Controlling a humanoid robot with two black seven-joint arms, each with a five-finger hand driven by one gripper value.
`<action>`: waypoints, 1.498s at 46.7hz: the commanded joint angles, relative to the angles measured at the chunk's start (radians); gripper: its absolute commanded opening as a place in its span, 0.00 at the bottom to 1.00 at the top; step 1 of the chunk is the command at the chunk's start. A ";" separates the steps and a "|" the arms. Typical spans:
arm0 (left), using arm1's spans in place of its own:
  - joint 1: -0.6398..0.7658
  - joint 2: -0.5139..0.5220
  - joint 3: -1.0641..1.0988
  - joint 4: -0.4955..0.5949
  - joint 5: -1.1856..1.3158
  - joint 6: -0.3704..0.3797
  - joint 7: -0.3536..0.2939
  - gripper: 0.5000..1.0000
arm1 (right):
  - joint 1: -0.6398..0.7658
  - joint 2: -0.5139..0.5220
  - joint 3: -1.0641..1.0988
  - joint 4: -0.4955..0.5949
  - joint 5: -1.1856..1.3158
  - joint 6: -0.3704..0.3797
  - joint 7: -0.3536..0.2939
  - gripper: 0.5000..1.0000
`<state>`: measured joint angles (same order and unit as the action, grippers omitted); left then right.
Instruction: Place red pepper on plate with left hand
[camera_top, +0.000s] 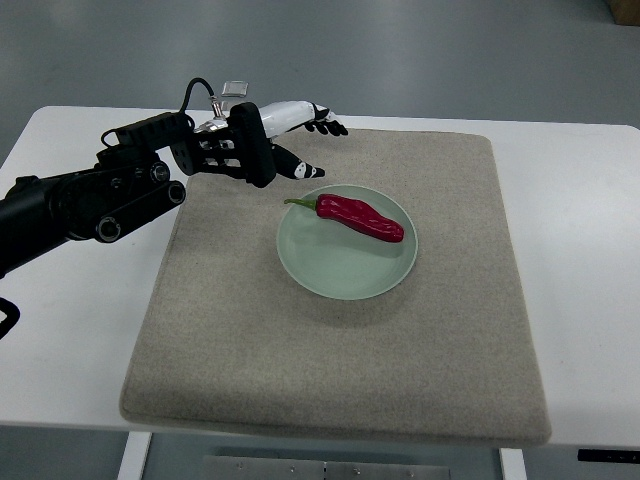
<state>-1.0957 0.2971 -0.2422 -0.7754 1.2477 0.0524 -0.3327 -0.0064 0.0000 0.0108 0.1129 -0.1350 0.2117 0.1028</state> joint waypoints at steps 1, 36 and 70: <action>-0.001 0.001 0.003 0.044 -0.054 0.032 0.000 0.71 | 0.000 0.000 0.000 0.001 0.000 0.000 0.000 0.86; -0.003 0.004 -0.023 0.131 -0.884 0.119 0.006 0.98 | -0.001 0.000 0.000 0.001 0.000 0.000 0.000 0.86; 0.085 -0.036 -0.209 0.137 -1.456 -0.172 -0.002 0.98 | -0.001 0.000 0.000 0.001 0.000 0.000 0.000 0.86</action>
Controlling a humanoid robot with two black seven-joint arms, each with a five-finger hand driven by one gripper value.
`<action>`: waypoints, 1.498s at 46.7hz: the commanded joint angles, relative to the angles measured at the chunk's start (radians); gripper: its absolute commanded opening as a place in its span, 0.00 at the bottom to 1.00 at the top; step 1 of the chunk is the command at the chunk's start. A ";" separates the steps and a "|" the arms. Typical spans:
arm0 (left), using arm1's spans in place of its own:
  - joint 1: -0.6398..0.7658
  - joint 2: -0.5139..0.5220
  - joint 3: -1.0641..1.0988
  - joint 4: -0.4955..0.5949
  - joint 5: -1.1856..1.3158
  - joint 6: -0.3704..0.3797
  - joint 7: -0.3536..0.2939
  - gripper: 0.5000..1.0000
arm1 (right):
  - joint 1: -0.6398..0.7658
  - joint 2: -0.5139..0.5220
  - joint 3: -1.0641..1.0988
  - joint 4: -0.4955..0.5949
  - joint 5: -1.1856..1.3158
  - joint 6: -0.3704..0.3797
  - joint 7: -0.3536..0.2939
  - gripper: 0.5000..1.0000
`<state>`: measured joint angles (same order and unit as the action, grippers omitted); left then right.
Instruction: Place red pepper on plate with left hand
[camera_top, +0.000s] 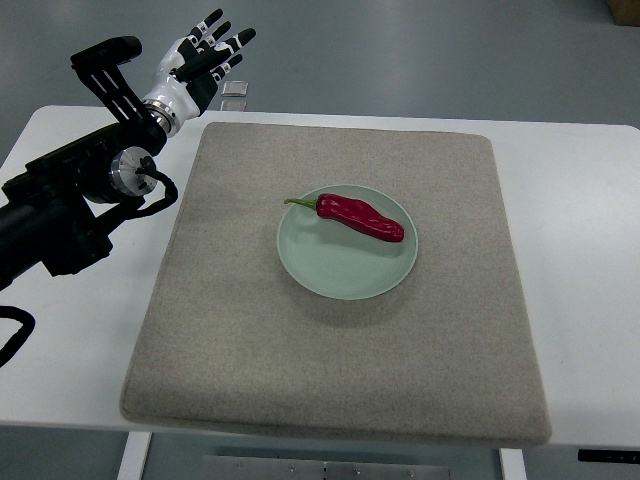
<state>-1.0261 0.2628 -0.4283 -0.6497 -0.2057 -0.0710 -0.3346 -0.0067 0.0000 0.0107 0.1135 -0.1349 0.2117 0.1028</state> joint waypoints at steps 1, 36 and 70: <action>0.018 -0.002 -0.030 0.016 -0.003 -0.067 -0.001 0.98 | 0.001 0.000 0.000 0.000 0.000 0.000 0.000 0.86; 0.050 -0.008 -0.086 0.068 -0.001 -0.184 -0.003 0.98 | 0.001 0.000 0.000 0.000 0.000 0.000 0.000 0.86; 0.063 -0.008 -0.086 0.068 0.008 -0.185 -0.003 0.98 | -0.001 0.000 -0.003 0.012 -0.009 0.012 0.000 0.86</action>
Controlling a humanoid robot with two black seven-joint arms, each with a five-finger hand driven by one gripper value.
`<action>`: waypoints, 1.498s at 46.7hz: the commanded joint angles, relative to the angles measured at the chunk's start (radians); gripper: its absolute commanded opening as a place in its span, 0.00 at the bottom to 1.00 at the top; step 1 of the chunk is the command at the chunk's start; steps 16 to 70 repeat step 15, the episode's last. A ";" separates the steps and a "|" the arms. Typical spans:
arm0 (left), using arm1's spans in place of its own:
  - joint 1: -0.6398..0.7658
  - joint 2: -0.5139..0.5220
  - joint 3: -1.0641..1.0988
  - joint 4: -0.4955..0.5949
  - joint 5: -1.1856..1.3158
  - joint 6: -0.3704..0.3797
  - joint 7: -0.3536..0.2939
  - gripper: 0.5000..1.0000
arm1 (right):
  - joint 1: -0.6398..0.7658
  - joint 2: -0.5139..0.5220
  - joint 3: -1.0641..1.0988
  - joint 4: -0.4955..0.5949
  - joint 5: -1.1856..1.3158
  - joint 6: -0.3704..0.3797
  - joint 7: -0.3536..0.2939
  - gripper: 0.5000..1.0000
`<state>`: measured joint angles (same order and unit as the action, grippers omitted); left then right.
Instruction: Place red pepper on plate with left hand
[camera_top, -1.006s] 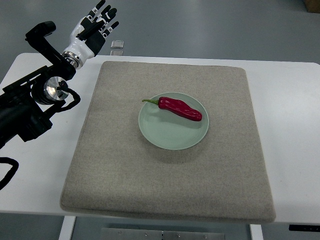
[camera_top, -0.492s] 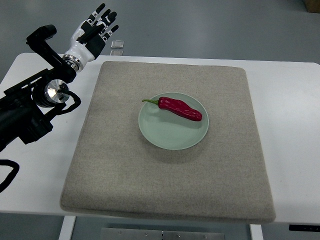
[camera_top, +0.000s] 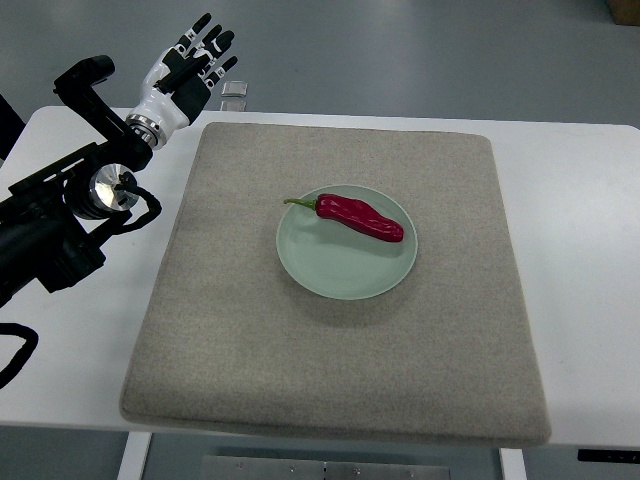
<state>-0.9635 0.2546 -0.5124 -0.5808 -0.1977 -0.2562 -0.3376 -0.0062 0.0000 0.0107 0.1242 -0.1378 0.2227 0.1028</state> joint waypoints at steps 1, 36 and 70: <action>0.000 0.000 -0.003 -0.001 0.000 0.000 0.000 0.98 | -0.001 0.000 -0.003 0.002 -0.006 0.003 0.000 0.86; 0.002 0.000 -0.003 -0.001 -0.006 0.000 0.000 0.98 | -0.006 0.000 -0.003 0.037 -0.005 0.006 0.002 0.86; 0.002 0.000 -0.003 -0.001 -0.006 0.000 0.000 0.98 | -0.006 0.000 -0.003 0.037 -0.005 0.006 0.002 0.86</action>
